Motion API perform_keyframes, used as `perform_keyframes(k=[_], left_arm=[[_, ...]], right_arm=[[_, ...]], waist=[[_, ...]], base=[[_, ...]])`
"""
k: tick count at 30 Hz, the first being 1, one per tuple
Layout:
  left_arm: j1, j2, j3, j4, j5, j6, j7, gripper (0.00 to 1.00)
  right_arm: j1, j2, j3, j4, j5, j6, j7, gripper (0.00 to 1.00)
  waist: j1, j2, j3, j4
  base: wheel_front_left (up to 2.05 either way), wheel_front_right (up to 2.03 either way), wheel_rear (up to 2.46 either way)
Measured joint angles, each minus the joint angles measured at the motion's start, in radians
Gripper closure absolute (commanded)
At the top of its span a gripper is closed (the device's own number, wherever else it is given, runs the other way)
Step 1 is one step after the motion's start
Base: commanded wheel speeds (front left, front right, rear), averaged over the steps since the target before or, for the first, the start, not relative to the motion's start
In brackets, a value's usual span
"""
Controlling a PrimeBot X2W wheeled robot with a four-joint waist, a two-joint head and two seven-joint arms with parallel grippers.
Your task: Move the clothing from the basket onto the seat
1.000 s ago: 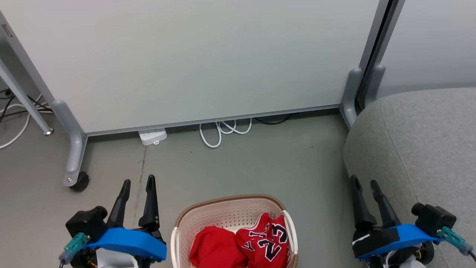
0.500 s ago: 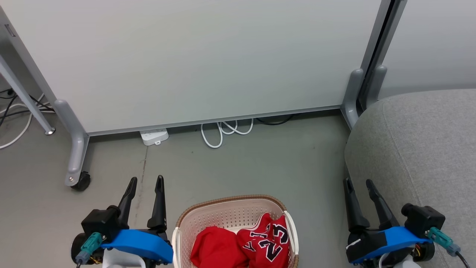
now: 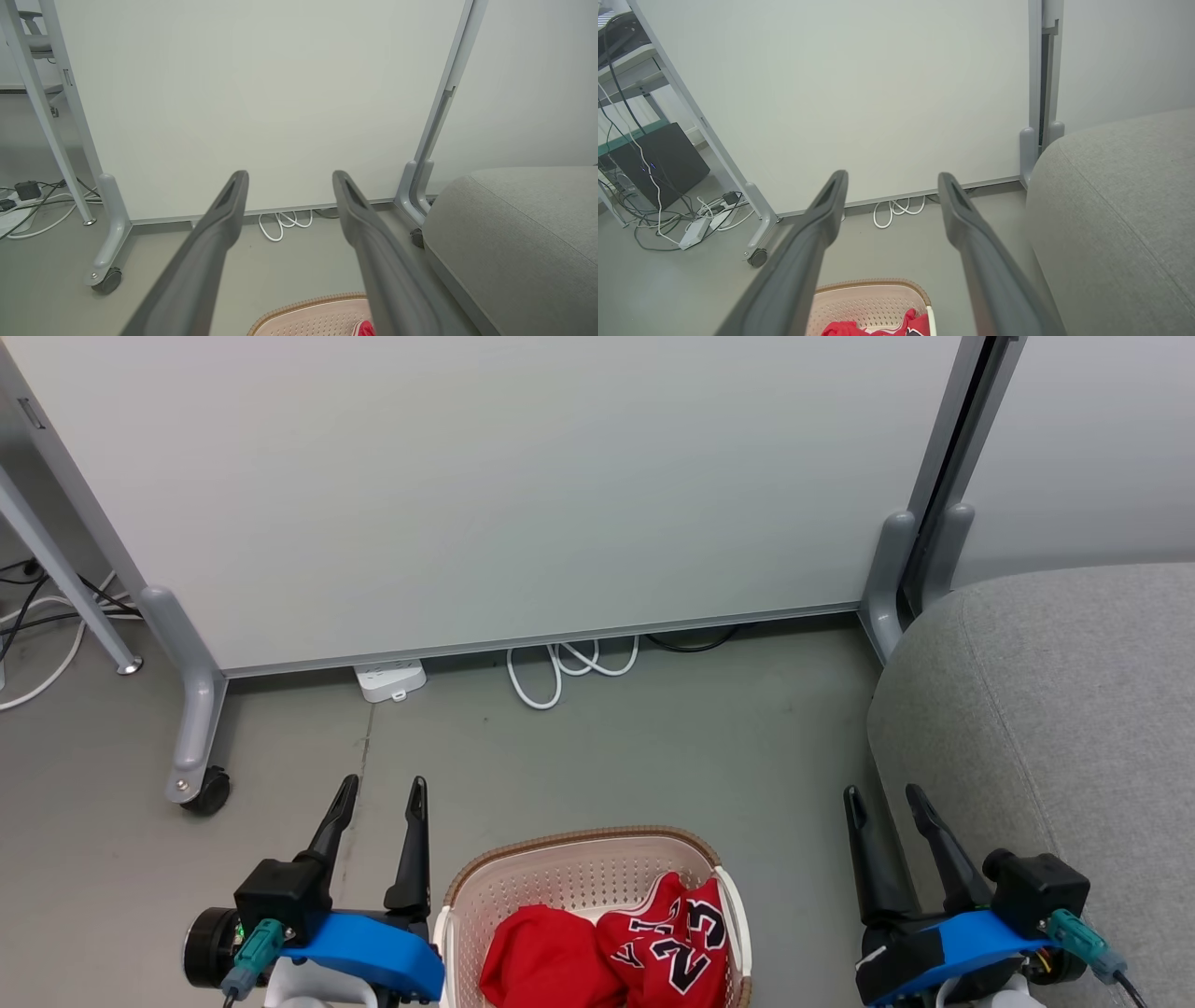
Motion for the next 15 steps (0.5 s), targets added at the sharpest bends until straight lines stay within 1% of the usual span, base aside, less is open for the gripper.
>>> perform_keyframes(k=[15], left_arm=[[-0.004,0.002,-0.024,0.02,0.099,0.001,-0.027,0.0]], right_arm=[[-0.012,-0.001,0.007,0.025,-0.109,0.0,-0.026,0.0]], waist=[[0.0,0.0,-0.003,0.006]], base=[[0.0,0.0,0.0]])
